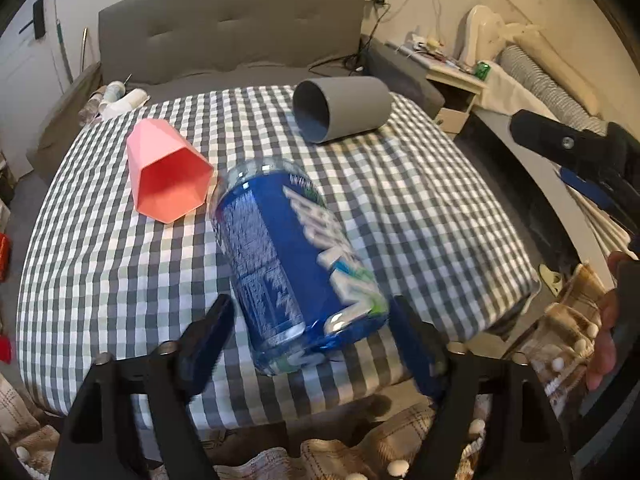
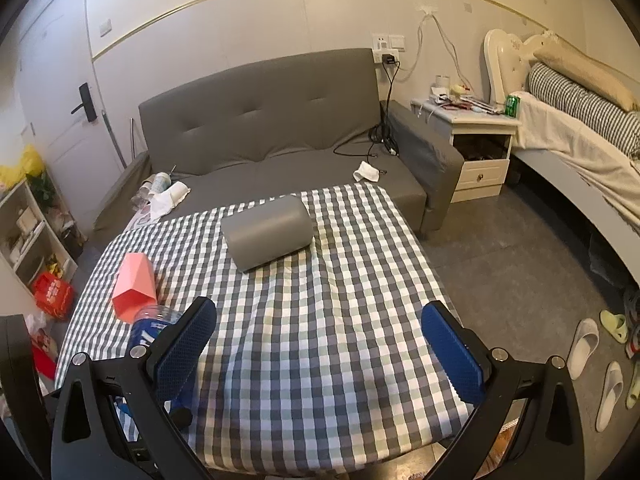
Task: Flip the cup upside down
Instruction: 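Lift the blue bottle with the right gripper and rotate it upright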
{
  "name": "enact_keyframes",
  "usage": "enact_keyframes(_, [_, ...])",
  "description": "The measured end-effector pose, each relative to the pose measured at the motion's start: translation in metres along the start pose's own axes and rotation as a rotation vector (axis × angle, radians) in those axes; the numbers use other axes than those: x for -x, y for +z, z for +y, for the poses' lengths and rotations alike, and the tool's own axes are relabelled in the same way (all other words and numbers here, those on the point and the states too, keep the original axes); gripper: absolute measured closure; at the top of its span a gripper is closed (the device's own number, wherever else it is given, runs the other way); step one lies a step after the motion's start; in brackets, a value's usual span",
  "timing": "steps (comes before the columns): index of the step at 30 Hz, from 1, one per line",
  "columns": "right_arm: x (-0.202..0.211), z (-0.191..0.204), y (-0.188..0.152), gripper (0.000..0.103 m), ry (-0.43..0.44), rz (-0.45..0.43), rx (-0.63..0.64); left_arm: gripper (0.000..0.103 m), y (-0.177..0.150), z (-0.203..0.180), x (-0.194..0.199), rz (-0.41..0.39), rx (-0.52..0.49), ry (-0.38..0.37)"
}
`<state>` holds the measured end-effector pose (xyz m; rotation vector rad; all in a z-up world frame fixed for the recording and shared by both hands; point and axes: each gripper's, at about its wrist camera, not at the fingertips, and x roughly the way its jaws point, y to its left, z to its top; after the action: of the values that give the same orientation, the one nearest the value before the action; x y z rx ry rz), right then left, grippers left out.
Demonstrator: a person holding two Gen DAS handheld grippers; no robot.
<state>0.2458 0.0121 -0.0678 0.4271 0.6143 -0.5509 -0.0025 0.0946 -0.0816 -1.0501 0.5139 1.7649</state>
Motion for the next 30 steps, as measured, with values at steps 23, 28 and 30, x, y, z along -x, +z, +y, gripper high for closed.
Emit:
enact_keyframes(23, [-0.045,0.115,-0.002,0.0,0.052,0.509,0.223,0.0,0.005,0.147,0.064,-0.128,0.175,0.154])
enact_keyframes(28, [-0.081,0.133,-0.009,0.0,0.046,0.62,0.249,0.0,0.002,0.15,0.053,-0.11,0.133,0.166])
enact_keyframes(30, [-0.092,0.135,-0.011,0.0,0.04,0.645,0.246,0.0,0.003,0.151,0.047,-0.099,0.118,0.167])
